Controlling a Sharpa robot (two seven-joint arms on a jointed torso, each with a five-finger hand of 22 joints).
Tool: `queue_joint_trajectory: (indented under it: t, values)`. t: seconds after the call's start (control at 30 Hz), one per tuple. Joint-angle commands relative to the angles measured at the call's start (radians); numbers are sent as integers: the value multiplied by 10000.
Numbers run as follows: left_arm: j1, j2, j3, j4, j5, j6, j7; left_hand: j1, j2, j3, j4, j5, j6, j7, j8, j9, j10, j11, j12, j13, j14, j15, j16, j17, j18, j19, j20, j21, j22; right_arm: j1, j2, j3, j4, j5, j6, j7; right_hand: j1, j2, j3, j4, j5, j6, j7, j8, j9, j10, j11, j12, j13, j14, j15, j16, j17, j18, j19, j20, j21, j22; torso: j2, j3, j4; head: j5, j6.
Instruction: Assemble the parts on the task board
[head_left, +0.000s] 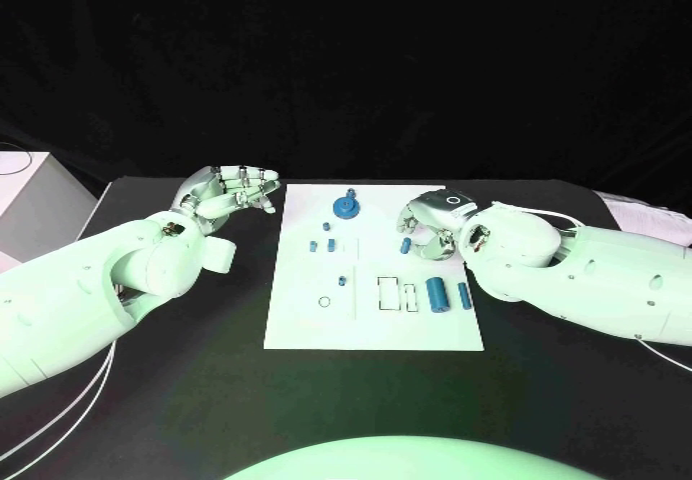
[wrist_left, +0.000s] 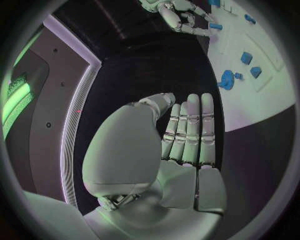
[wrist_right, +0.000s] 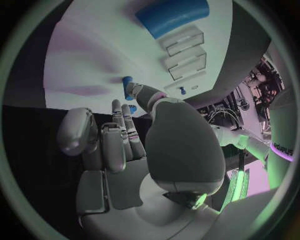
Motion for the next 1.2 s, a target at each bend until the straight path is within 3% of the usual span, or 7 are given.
queue_joint_trajectory:
  t: [0.03,0.43,0.83,1.0,1.1,1.2]
  values:
    - [-8,6,8,23,54,114,55,56,-5,-51,19,35,-66,21,9,-16,-80,9,-28,-11,-38,58,-37,-5,123,-14,55,-48,-10,-2,77,-7,-111,59,470,141,45,48,41,85,-28,133,-16,17,-12,109,-10,78,17,388,-68,-10,-6,89,59,-28,-67,-3,0,0,6,5,-12]
    - [-9,5,8,22,55,108,52,54,-1,-62,24,35,-76,22,20,-18,-108,14,-17,-21,-45,64,-43,0,123,-18,63,-57,-14,-42,295,-40,-318,232,393,239,-23,202,731,464,-45,752,68,254,74,724,-137,96,9,409,-179,18,28,77,128,-135,-41,37,3,0,4,4,-60]
    - [-9,1,8,12,55,100,44,54,-1,-62,24,35,-76,22,20,-18,-108,14,-17,-21,-45,64,-43,0,123,-18,63,-57,-14,-91,340,-56,-320,318,247,238,-72,291,947,629,-140,1138,1,471,210,1202,-241,126,39,430,-263,58,84,63,176,-221,14,98,-5,0,0,7,-101]
    - [-9,0,8,5,55,93,42,58,6,-62,25,37,-77,22,27,-18,-116,14,-9,-24,-47,65,-45,2,125,-20,65,-61,-16,-101,327,-58,-304,181,-9,117,111,602,1069,579,-126,1420,-74,696,359,1593,-361,206,115,446,-360,90,136,47,216,-308,107,187,-7,1,-3,8,-102]
    - [-9,1,8,3,55,92,42,58,6,-62,25,37,-77,22,27,-18,-116,14,-9,-24,-47,65,-45,2,125,-20,65,-61,-16,-108,317,-58,-290,50,-288,31,317,832,1273,445,-468,1451,-91,806,462,1777,-410,197,166,462,-411,122,195,28,243,-366,181,260,-6,1,-5,8,-99]
    - [-9,8,8,-2,55,91,43,58,6,-62,25,37,-77,22,27,-18,-116,14,-9,-24,-47,65,-45,2,125,-20,65,-61,-16,-116,289,-58,-252,-94,-700,-46,376,904,1420,380,-599,1446,-96,857,517,1857,-424,181,193,476,-423,153,250,8,268,-385,268,339,-9,2,-1,7,-91]
